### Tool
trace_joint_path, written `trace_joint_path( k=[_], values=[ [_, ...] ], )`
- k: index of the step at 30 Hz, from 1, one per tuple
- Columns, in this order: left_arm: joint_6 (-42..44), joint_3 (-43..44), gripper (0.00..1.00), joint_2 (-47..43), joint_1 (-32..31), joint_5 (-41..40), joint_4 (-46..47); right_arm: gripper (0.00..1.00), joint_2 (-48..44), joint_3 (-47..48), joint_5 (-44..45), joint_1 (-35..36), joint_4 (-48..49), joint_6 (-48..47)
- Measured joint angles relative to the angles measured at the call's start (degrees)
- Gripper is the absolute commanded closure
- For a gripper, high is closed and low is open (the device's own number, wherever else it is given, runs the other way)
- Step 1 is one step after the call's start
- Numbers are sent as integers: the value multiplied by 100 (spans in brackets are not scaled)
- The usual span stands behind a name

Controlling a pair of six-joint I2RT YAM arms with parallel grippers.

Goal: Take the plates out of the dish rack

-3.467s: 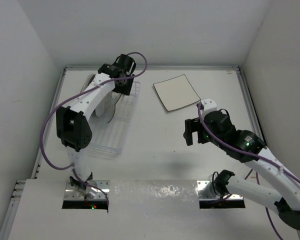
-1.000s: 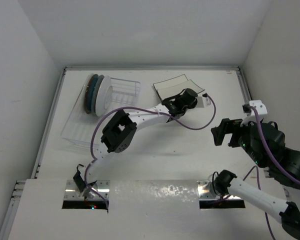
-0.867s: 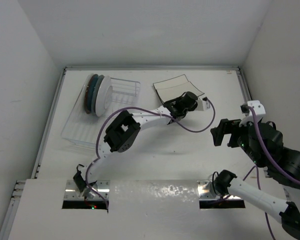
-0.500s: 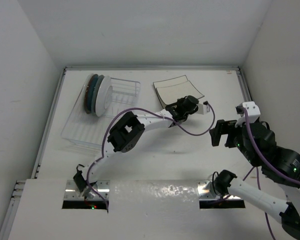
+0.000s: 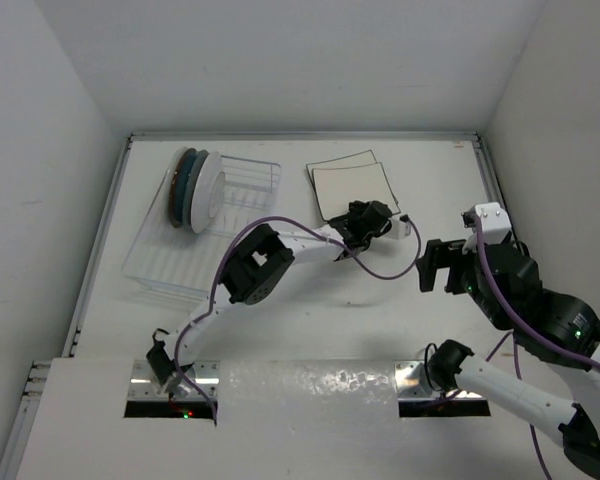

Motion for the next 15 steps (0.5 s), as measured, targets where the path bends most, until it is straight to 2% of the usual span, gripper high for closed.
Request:
trace_joint_path(
  k=[5,9,15],
  values=[
    [-22,15,54,0,61,-22,101,1,57,-55,55,0,52,-50],
    [-208,181,44,0,111,92,-66,1,63,-96,76,0,74,-63],
    [-734,643,44,162,153,358,-382,1,68,-125,74,0,155,-79]
  ],
)
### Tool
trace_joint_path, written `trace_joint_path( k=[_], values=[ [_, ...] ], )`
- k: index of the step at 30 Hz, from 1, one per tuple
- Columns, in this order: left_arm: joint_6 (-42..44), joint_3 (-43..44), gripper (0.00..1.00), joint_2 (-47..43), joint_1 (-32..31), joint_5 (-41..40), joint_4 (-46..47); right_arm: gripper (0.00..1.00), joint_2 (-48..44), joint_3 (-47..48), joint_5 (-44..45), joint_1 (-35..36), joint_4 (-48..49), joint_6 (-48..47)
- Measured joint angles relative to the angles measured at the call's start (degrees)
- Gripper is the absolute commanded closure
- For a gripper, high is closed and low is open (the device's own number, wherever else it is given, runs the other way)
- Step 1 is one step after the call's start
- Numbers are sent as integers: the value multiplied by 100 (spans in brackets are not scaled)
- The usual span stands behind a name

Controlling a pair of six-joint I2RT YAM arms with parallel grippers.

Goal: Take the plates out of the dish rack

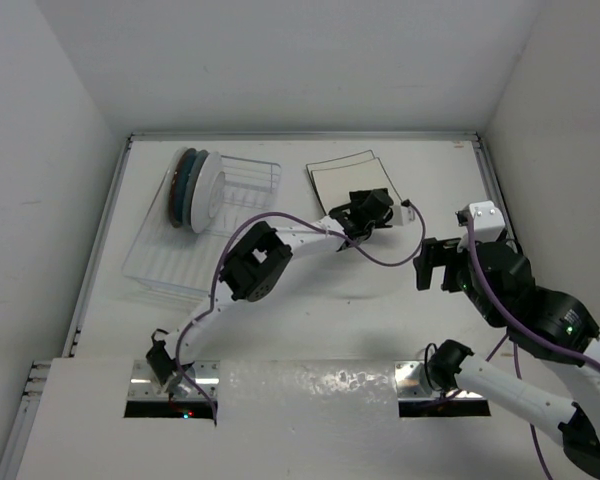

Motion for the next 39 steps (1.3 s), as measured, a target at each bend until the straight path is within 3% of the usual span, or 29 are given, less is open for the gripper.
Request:
trace_joint_path(
  k=[4,13,39],
  values=[
    [-227,286,42,168,0,17,-22,1,31,-50,-2,0,7,-2],
    [-490,468,22,195,66,15,-111,1,87,-59,-39,0,35,-17],
    [-1746,1069,18,179,590,1545,-1294,1,317,-59,-321,0,223,-15]
  ],
)
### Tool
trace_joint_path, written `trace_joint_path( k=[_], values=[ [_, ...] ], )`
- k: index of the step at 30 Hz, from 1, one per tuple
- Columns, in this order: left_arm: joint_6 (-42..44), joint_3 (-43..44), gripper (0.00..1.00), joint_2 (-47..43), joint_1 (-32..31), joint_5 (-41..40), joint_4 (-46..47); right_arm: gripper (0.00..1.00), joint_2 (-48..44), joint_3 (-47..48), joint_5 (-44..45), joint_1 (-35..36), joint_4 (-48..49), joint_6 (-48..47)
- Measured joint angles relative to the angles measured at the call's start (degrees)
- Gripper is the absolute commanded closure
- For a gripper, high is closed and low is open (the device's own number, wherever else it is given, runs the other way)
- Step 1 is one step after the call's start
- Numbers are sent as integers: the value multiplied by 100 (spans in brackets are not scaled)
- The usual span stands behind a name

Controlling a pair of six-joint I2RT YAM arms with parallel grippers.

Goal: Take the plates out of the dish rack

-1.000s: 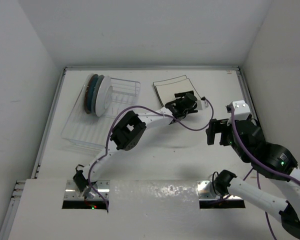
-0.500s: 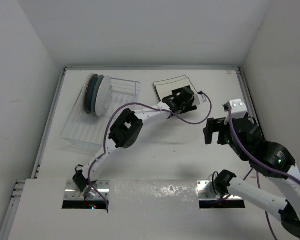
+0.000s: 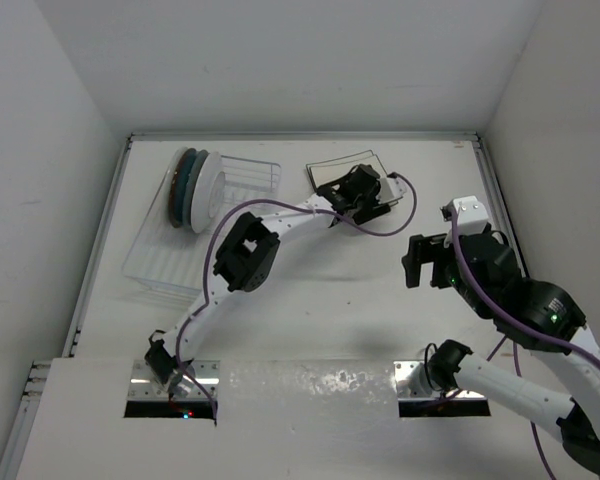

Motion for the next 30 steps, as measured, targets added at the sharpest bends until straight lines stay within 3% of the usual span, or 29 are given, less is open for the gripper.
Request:
trace_joint_path(
  k=[17,30],
  values=[
    [-1084,13,14,-2,275,872,-63,1,37,0,-160,0,83,20],
    [-1873,-334,17,-153,479,1707,-114,1,0,0,-175,0,81,26]
  ],
)
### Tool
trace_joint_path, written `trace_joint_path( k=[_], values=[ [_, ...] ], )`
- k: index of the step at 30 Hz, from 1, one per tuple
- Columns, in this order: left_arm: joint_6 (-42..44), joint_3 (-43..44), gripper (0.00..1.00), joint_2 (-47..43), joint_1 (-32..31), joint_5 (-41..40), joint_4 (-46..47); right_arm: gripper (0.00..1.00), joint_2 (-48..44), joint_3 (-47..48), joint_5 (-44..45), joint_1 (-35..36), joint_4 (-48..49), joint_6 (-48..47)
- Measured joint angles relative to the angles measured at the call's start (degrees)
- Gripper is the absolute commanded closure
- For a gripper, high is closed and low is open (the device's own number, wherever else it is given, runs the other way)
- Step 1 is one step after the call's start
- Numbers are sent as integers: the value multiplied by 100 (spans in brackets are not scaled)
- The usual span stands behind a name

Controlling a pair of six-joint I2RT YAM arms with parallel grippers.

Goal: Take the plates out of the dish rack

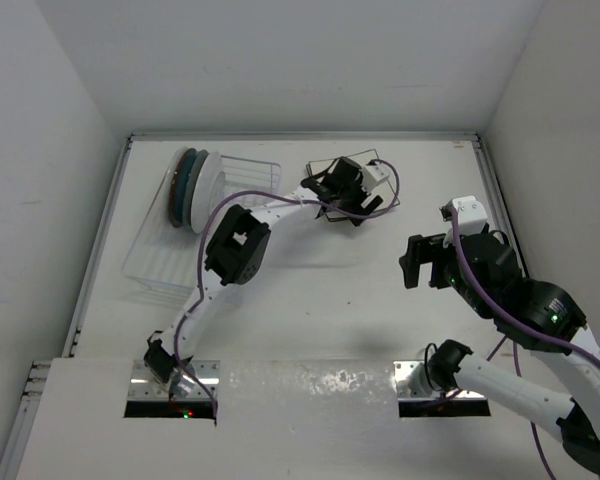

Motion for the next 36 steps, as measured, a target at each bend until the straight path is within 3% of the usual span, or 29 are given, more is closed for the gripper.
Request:
trace_joint_path(
  k=[6,7,13,17,23,26,29,31,36],
  values=[
    [-223,-92,17,-63,13,22,68,1,-2,2,-2,0,0,0],
    [-273,-118,7,-85,13,15,72,1,0,2,-2,0,0,-2],
    [-702,-192,2,-483,13,-308,9,1,15,0,-114,0,20,-13],
    [-1158,-315,2,-1296,15,-728,-205,1,15,-50,-249,0,162,-26],
    [-2240,-807,4,-3311,291,-1604,-704,1,96,-297,-579,0,490,-31],
    [-2669,-1123,10,-4291,1012,-1606,-960,1,155,-385,-772,0,599,-39],
    [-2927,-1384,20,-5069,2131,-1567,-1266,1,162,-444,-968,0,678,-79],
    [-2920,-1423,31,-5346,2699,-1563,-1585,1,155,-487,-1080,0,719,-109],
    [-2706,-1478,54,-5604,3047,-1231,-2332,1,166,-577,-1362,0,763,-208]
  ],
)
